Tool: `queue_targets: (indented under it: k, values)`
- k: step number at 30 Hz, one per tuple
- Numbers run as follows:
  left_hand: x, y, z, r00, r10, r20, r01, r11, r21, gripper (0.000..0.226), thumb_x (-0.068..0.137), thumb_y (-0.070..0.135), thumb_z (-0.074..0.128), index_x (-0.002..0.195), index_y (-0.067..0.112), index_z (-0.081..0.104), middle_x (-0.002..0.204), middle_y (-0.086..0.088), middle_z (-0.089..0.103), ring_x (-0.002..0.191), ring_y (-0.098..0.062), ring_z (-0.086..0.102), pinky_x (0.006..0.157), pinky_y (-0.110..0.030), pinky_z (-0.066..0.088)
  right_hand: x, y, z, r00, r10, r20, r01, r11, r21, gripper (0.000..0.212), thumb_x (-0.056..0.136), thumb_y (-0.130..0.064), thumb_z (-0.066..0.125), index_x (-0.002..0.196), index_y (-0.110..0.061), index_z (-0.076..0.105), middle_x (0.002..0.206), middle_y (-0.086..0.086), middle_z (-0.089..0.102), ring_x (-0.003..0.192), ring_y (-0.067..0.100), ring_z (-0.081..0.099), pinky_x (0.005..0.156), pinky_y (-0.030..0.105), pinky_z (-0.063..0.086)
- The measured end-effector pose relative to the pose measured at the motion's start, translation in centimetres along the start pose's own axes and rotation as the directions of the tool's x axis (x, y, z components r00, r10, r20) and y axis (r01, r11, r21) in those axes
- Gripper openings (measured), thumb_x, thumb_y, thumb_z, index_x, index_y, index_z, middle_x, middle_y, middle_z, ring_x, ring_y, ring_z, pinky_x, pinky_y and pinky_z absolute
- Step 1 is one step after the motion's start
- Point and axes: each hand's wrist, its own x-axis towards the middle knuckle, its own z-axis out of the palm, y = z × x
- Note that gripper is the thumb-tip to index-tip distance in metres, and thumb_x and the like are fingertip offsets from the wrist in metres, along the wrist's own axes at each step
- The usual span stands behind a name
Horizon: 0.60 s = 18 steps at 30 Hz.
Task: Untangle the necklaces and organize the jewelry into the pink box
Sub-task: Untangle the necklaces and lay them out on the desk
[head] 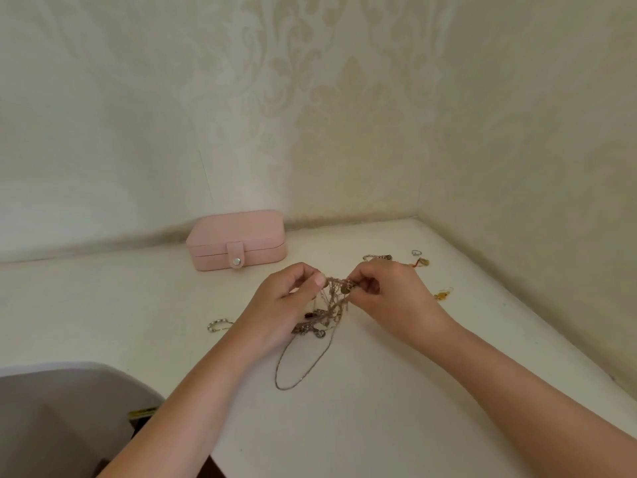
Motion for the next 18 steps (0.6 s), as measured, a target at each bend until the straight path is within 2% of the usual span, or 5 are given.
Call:
queue_targets:
  k: [3, 6, 9, 13, 18]
  values:
    - [0.09, 0.32, -0.05, 0.998, -0.061, -0.031, 0.052, 0.968, -0.245, 0.034, 0.097, 0.027, 0.045, 0.071, 0.009, 0.058, 0.076, 0.003, 0.065, 0.082, -0.011, 0.064, 0.084, -0.023, 0.053, 0.1, 0.02, -0.13, 0.999, 0.041, -0.019, -0.04, 0.999, 0.034, 0.014, 0.083, -0.009, 0.059, 0.079, -0.018, 0.069, 0.068, -0.005, 0.057, 0.057, 0.003, 0.046, 0.058, 0.011, 0.038]
    - [0.1, 0.48, -0.01, 0.997, -0.073, -0.039, 0.055, 0.932, -0.359, 0.038, 0.098, 0.023, 0.043, 0.063, 0.009, 0.051, 0.064, 0.003, 0.062, 0.073, -0.012, 0.062, 0.081, -0.027, 0.055, 0.01, -0.09, -0.17, 0.997, 0.076, -0.012, -0.075, 0.995, 0.064, 0.015, 0.083, -0.009, 0.059, 0.08, -0.017, 0.071, 0.062, -0.008, 0.053, 0.052, 0.001, 0.045, 0.053, 0.01, 0.037]
    - [0.26, 0.6, -0.2, 0.994, -0.105, -0.033, 0.077, 0.876, -0.476, 0.039, 0.099, 0.023, 0.042, 0.062, 0.01, 0.045, 0.057, 0.001, 0.055, 0.062, -0.017, 0.059, 0.069, -0.028, 0.054, -0.06, -0.25, -0.37, 0.985, 0.163, 0.053, -0.172, 0.942, 0.288, 0.018, 0.085, -0.009, 0.06, 0.078, -0.019, 0.072, 0.065, -0.003, 0.06, 0.057, 0.001, 0.048, 0.053, 0.009, 0.036]
    - [0.29, 0.47, -0.37, 0.995, -0.099, -0.031, 0.074, 0.884, -0.462, 0.035, 0.097, 0.026, 0.044, 0.067, 0.009, 0.048, 0.053, 0.002, 0.048, 0.052, -0.015, 0.052, 0.064, -0.03, 0.053, 0.02, -0.36, -0.86, 0.963, 0.183, 0.198, -0.269, 0.705, 0.657, 0.018, 0.088, -0.006, 0.058, 0.083, -0.014, 0.073, 0.08, -0.003, 0.071, 0.083, 0.008, 0.061, 0.087, 0.026, 0.05]
    - [-0.02, 0.29, -0.22, 0.999, -0.05, -0.013, 0.045, 0.964, -0.262, 0.026, 0.096, 0.025, 0.051, 0.081, 0.007, 0.061, 0.056, 0.006, 0.045, 0.053, -0.012, 0.046, 0.062, -0.028, 0.047, 0.05, -0.42, -0.98, 0.955, 0.082, 0.284, -0.29, 0.441, 0.849, 0.007, 0.079, -0.012, 0.064, 0.081, -0.011, 0.071, 0.081, 0.002, 0.067, 0.079, 0.014, 0.061, 0.082, 0.027, 0.05]
